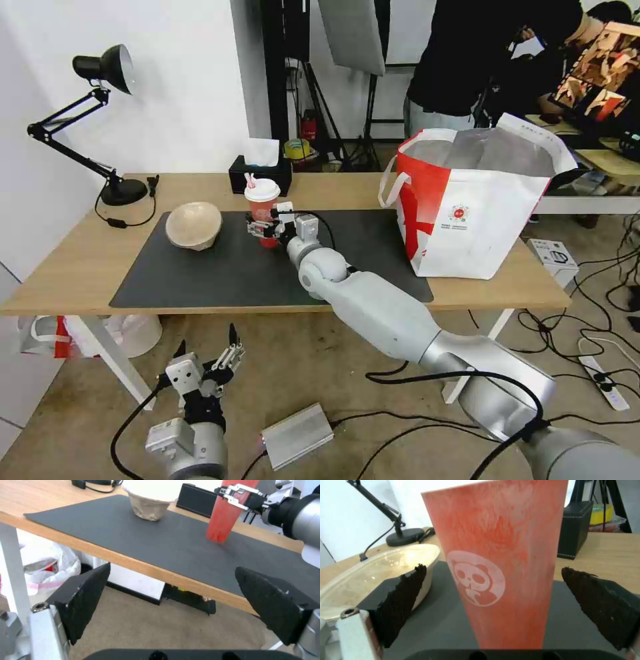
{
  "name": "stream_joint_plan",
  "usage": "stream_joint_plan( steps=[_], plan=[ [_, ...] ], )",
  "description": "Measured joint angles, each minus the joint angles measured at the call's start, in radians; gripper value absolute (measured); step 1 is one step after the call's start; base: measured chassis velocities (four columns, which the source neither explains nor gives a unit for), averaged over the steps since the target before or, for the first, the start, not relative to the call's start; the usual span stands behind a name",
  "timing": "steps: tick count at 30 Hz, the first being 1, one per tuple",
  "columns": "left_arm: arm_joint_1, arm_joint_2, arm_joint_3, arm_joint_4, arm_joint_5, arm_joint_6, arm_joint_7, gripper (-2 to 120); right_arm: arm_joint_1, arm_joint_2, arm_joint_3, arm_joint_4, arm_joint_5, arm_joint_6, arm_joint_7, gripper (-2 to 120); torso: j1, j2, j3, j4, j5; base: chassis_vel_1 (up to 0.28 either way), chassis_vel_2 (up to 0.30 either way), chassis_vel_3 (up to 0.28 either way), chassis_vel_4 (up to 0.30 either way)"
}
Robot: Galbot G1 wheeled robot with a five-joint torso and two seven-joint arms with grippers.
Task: Pick up the trash from the table and place it into the takeout bag.
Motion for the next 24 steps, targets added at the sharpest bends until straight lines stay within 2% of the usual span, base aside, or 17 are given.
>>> stream_joint_plan(
  steps=[24],
  plan=[
    [-0.013,0.018,0.019,0.012,-0.003,0.001,0.001,100,0.016,0.053,0.048,-0.104,-0.017,0.005,-0.044,100,0.0,0.0,0.0,0.0,0.0,0.0,0.0,0.0,0.0]
  ],
)
